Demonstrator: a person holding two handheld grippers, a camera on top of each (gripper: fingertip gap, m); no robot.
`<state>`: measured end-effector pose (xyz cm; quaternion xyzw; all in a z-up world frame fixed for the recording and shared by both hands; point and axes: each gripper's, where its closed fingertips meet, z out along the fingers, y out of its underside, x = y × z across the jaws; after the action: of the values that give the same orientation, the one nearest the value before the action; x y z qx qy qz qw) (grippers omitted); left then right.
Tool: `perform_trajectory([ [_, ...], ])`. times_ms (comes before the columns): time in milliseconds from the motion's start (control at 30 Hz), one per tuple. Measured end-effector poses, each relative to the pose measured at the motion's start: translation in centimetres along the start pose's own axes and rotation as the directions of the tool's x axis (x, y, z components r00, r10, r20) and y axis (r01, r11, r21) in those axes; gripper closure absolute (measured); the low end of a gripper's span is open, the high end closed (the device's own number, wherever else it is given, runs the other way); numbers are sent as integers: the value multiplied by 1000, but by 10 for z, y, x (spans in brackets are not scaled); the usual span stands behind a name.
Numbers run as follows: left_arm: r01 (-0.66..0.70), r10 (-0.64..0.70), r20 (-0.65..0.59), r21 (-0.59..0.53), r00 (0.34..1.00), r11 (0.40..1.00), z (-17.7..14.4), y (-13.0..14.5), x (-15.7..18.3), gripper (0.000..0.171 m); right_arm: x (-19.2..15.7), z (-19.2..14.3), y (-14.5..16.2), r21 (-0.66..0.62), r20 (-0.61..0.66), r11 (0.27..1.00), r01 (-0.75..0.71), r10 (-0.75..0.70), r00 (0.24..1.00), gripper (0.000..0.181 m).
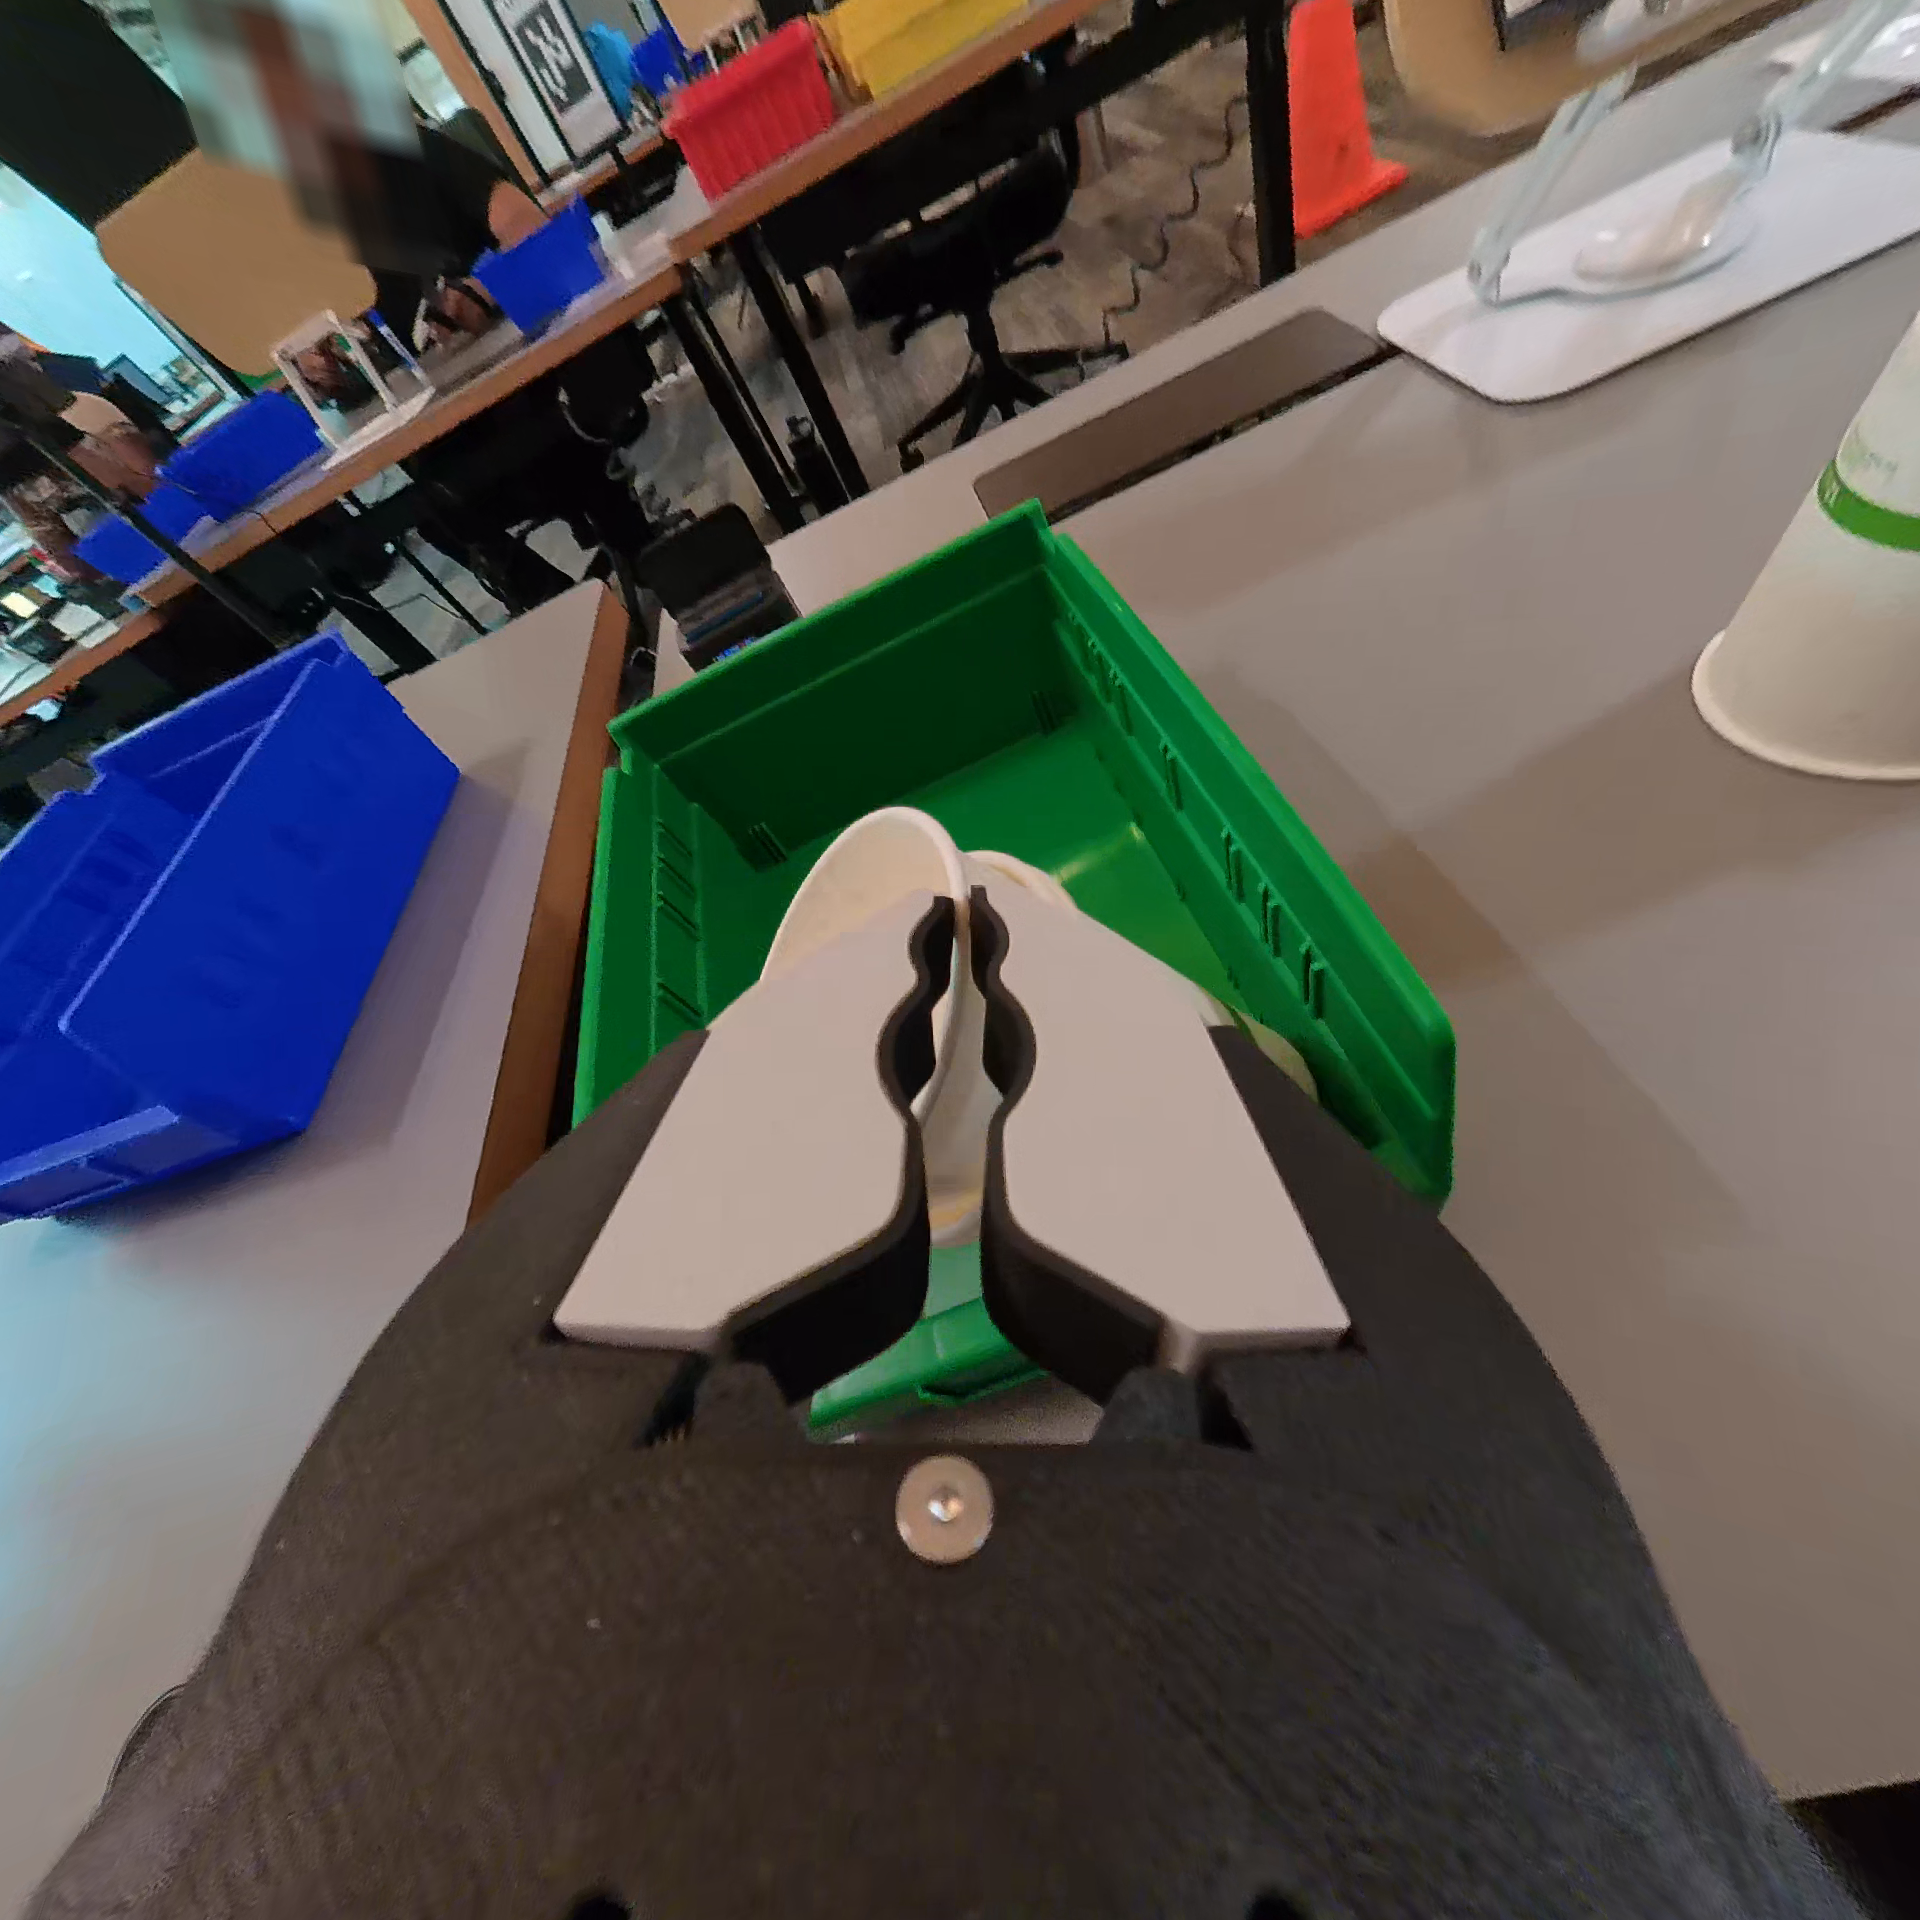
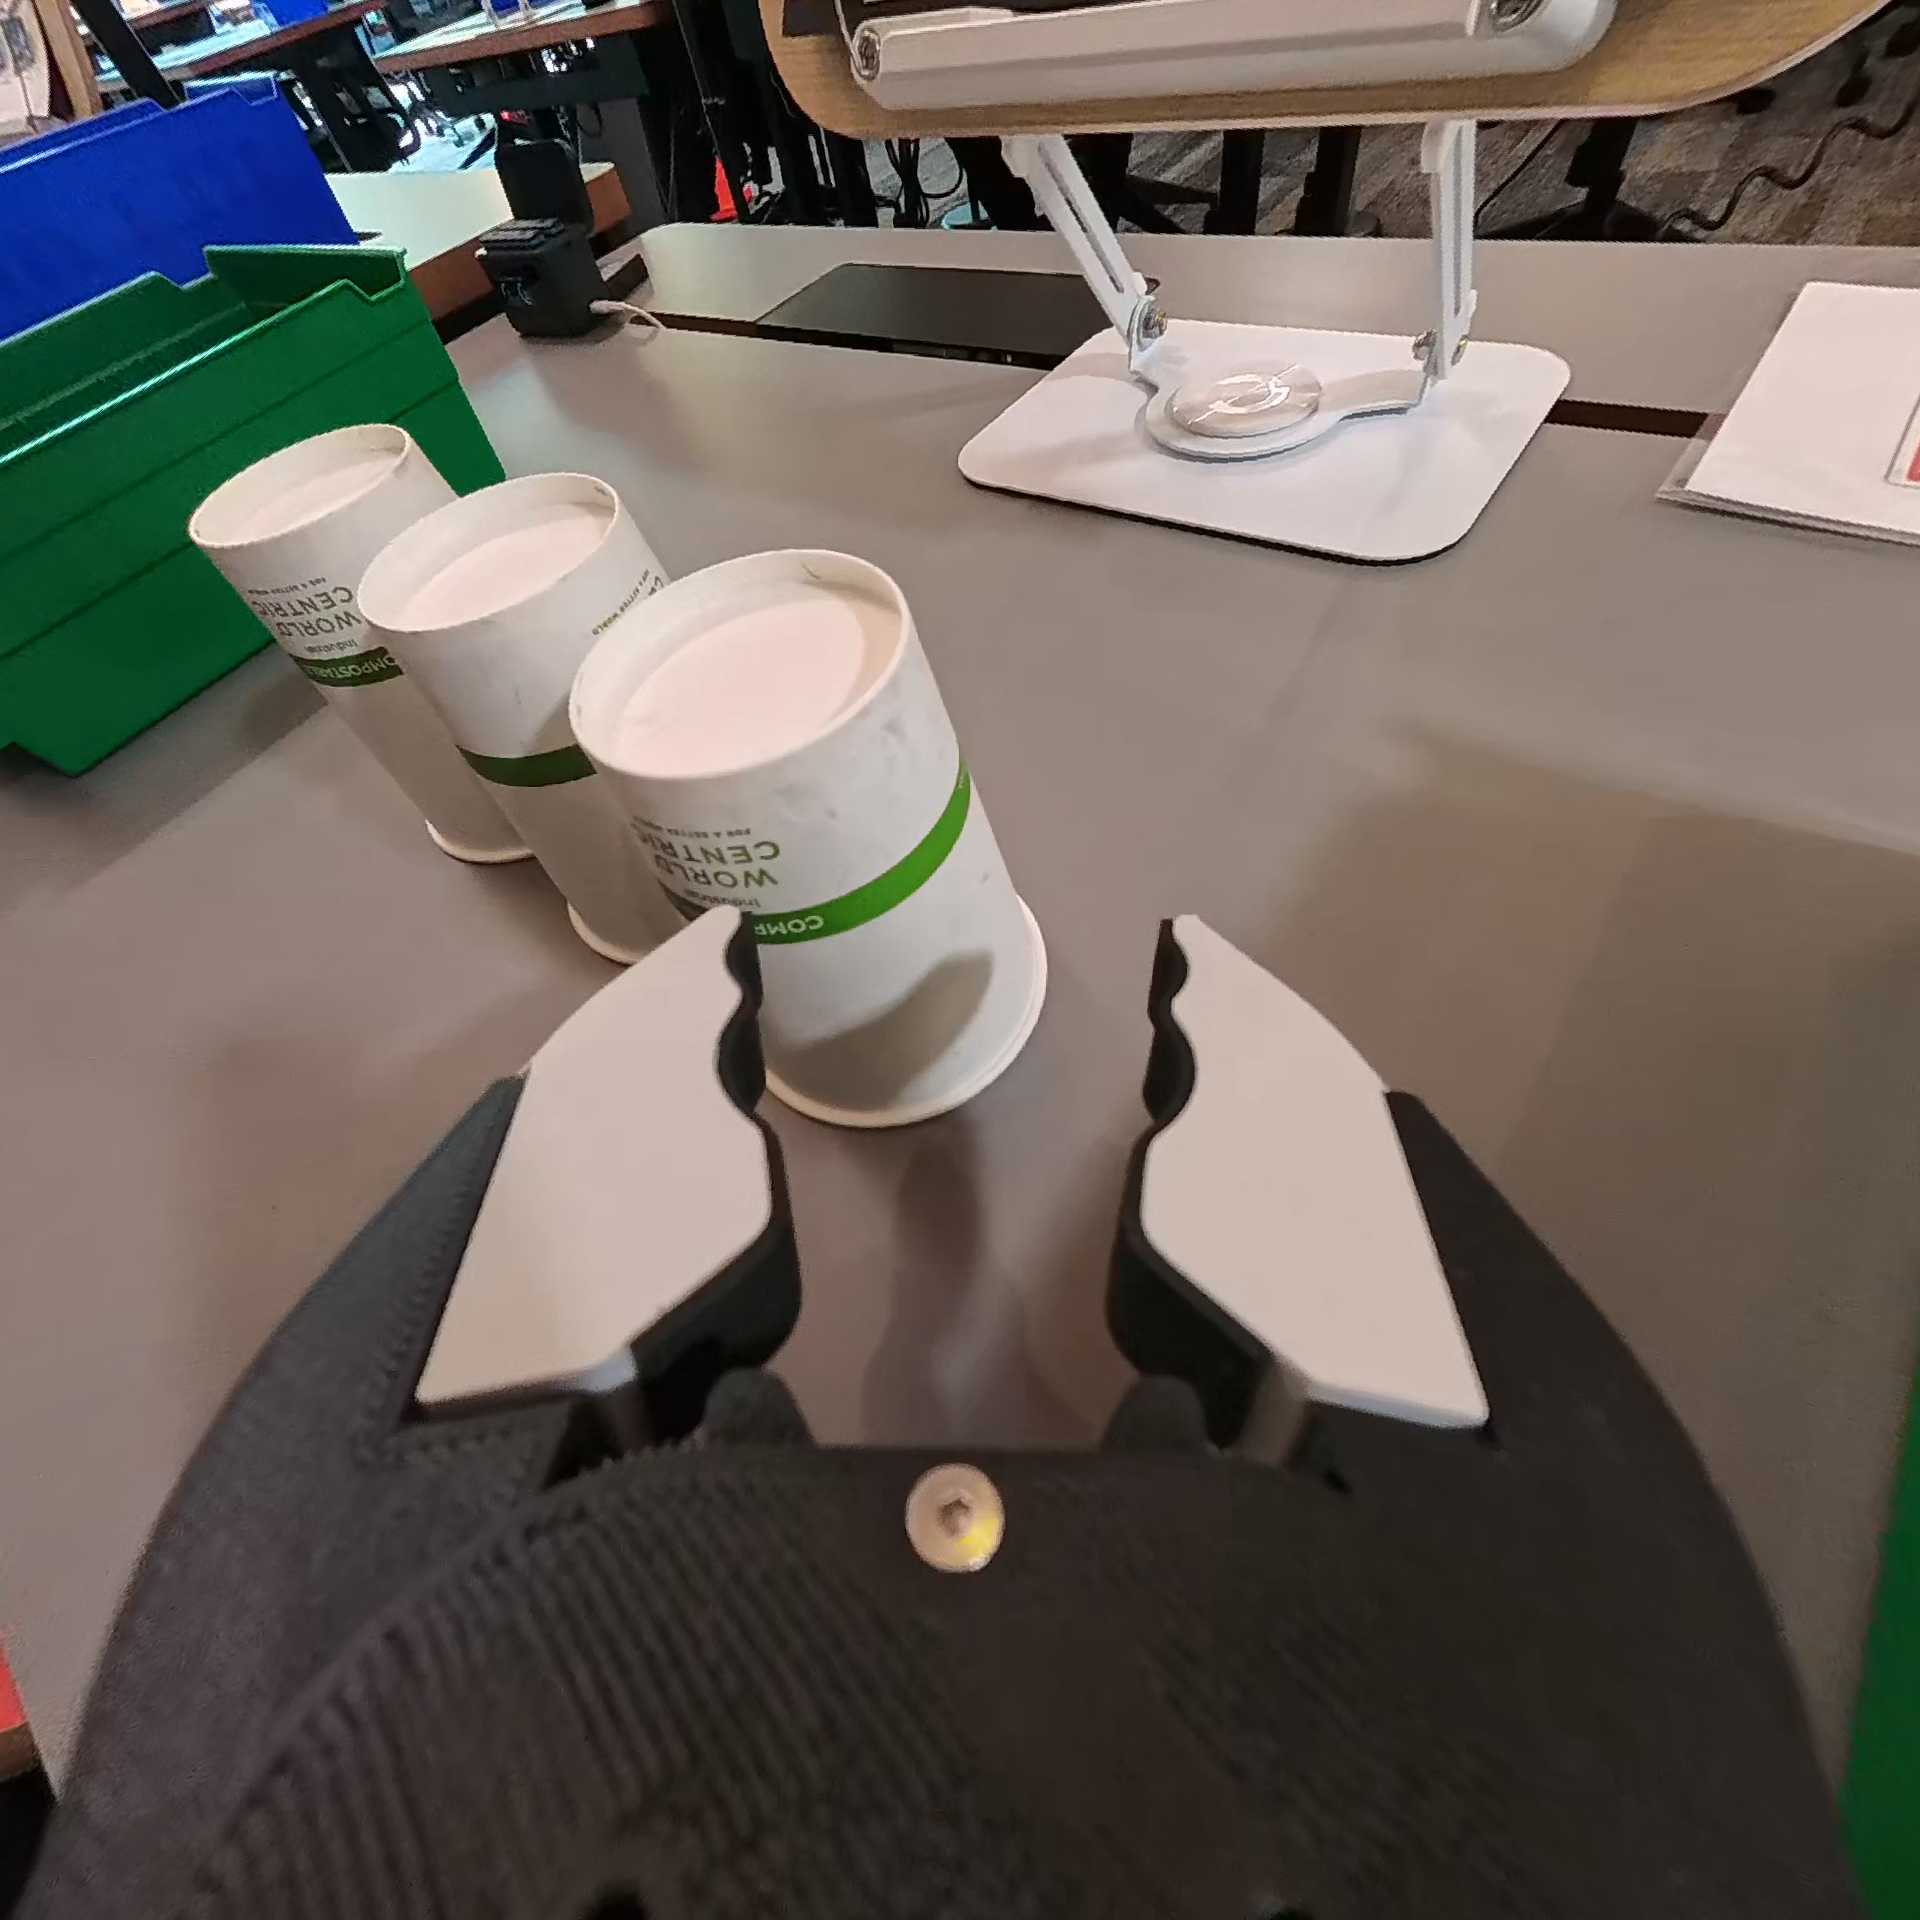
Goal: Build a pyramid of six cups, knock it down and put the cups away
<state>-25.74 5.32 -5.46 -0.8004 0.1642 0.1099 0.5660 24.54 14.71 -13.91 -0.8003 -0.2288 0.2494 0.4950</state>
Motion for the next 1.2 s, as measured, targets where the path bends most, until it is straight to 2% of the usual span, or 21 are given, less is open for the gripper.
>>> perform_trajectory([
  [167, -10, 0, 128, 78, 992, 997, -13, -22, -20, 166, 1, -1, -2, 8, -7, 1000, -3, 3, 1000, 109],
  [333, -29, -40, 299, 221, 954, 975, -42, -57, -46, 166, 4, -3, -5, 22, -20, 1000, -5, 5, 1000, 110],
  [467, -5, -109, 291, 365, 950, 931, -63, -91, -44, 166, 9, -8, -16, 77, -59, 997, -11, 16, 998, 117],
  [533, 12, -136, 261, 429, 956, 903, -69, -108, -36, 167, 17, -18, -31, 158, -146, 987, 12, 12, 989, 123],
  [633, 45, -155, 183, 496, 971, 867, -71, -133, -15, 167, 6, -33, -56, 257, -214, 960, 112, -56, 975, 120],
  [700, 84, -174, 117, 540, 978, 838, -70, -150, 2, 167, -23, -34, -67, 300, -166, 945, 133, -85, 982, 115],
  [800, 203, -225, -37, 593, 974, 779, -67, -173, 34, 167, -93, -26, -71, 345, 39, 938, 44, -61, 997, 111],
  [900, 342, -276, -203, 596, 940, 727, -61, -191, 69, 167, -171, -18, -61, 313, 302, 945, -98, -1, 953, 103],
  [967, 435, -298, -320, 588, 899, 682, -59, -202, 94, 167, -212, -18, -53, 268, 444, 946, -179, 44, 895, 99],
  [1033, 528, -312, -437, 565, 843, 634, -58, -211, 122, 167, -233, -20, -50, 247, 518, 934, -259, 98, 849, 99],
  [1133, 661, -333, -600, 481, 728, 576, -54, -218, 166, 167, -234, -25, -56, 261, 563, 886, -384, 183, 806, 98],
  [1200, 710, -334, -665, 434, 668, 554, -51, -219, 195, 167, -225, -32, -64, 270, 608, 844, -465, 225, 761, 92],
])
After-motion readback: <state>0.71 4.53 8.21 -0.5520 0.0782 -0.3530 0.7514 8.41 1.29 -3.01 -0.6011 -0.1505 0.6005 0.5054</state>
